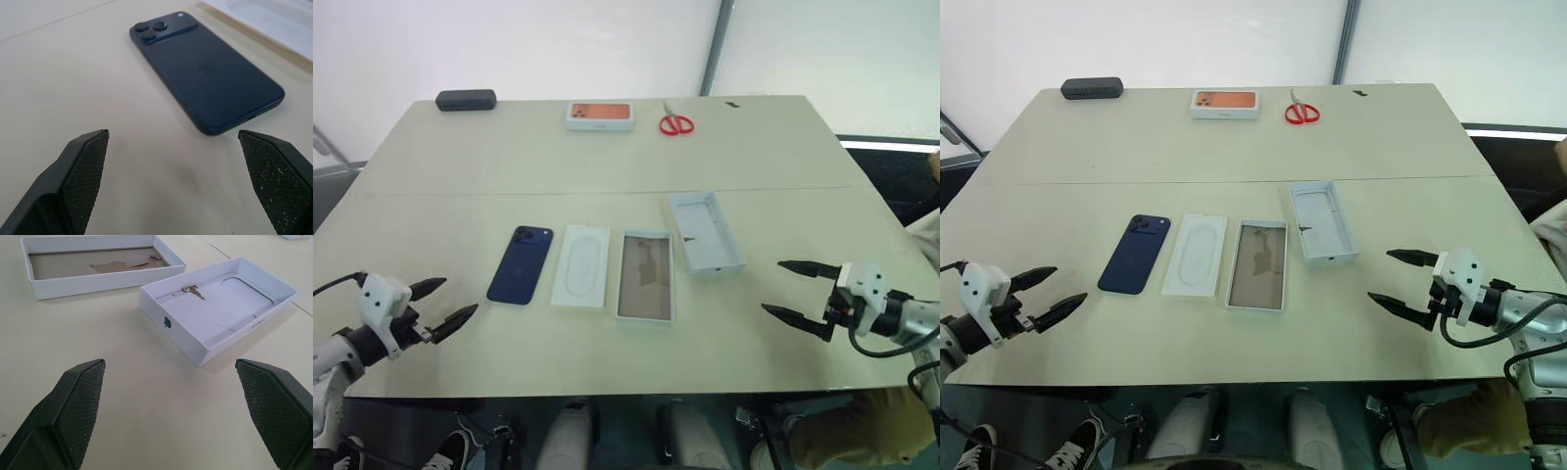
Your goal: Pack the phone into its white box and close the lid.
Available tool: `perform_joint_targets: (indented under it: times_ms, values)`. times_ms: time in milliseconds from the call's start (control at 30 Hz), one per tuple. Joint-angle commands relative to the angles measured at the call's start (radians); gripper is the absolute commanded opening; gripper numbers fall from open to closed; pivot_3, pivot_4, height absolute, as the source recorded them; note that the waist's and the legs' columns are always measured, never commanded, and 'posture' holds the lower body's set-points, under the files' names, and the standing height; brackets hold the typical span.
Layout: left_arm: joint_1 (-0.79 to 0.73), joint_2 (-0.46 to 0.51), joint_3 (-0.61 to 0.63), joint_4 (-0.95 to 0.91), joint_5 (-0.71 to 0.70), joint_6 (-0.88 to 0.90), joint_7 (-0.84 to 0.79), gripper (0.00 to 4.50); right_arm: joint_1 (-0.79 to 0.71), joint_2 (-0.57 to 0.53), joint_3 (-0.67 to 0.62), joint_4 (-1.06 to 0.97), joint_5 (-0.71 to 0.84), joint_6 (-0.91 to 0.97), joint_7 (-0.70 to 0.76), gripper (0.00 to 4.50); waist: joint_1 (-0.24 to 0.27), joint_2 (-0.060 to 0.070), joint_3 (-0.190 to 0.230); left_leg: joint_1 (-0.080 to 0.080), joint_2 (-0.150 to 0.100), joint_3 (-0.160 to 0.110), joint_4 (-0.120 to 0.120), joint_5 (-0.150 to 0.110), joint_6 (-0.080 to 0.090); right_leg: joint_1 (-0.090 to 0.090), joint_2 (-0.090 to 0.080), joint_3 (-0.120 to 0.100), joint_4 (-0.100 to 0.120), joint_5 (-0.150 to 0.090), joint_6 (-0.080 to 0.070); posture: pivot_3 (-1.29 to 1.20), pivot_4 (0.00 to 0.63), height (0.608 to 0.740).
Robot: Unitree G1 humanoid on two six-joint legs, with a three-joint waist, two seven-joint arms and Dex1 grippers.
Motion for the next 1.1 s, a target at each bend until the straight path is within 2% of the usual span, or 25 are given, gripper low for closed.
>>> perform_joint_targets:
  times_ms: [33,633,833,967,1100]
  values:
    - [-0.016,0.005,0.025,-0.021,-0.019,-0.010,-0.011,4.47,-0.010,-0.017,-0.029,-0.020,0.005,-0.011,-0.002,4.46,0.000,0.000,0.000,0.000,0.000,0.000,0.000,0.000,0.000,0.000,0.000,0.000,0.000,0.000,0.000,0.00,0.150,0.740]
    - [-0.065,-0.002,0.007,-0.041,-0.005,0.044,0.047,4.47,-0.036,-0.003,0.000,0.006,-0.034,0.005,-0.024,4.46,-0.001,0.000,0.000,0.000,0.000,0.000,0.000,0.000,0.000,0.000,0.001,0.000,0.000,0.001,0.002,0.00,0.150,0.740]
    - [-0.052,-0.023,-0.041,-0.184,-0.026,0.225,0.121,4.47,-0.069,0.000,0.035,-0.028,-0.063,0.009,-0.047,4.46,-0.001,0.000,0.000,0.000,0.000,0.000,0.000,0.000,0.000,0.000,0.000,0.000,0.000,0.001,0.003,0.00,0.150,0.740]
    - [-0.119,-0.037,-0.072,-0.270,-0.064,0.438,0.235,4.47,-0.129,-0.003,0.092,-0.081,-0.092,0.027,-0.055,4.46,-0.002,0.000,0.000,0.000,0.000,-0.001,0.000,0.000,0.000,0.000,0.001,0.000,0.001,0.002,0.003,0.00,0.150,0.740]
    - [-0.207,-0.091,-0.134,-0.355,-0.119,0.626,0.327,4.47,-0.206,0.025,0.163,-0.137,-0.124,0.032,-0.076,4.46,-0.002,0.000,0.000,0.000,-0.001,-0.001,0.001,0.000,0.000,0.000,0.002,-0.001,0.001,0.002,0.004,0.00,0.150,0.740]
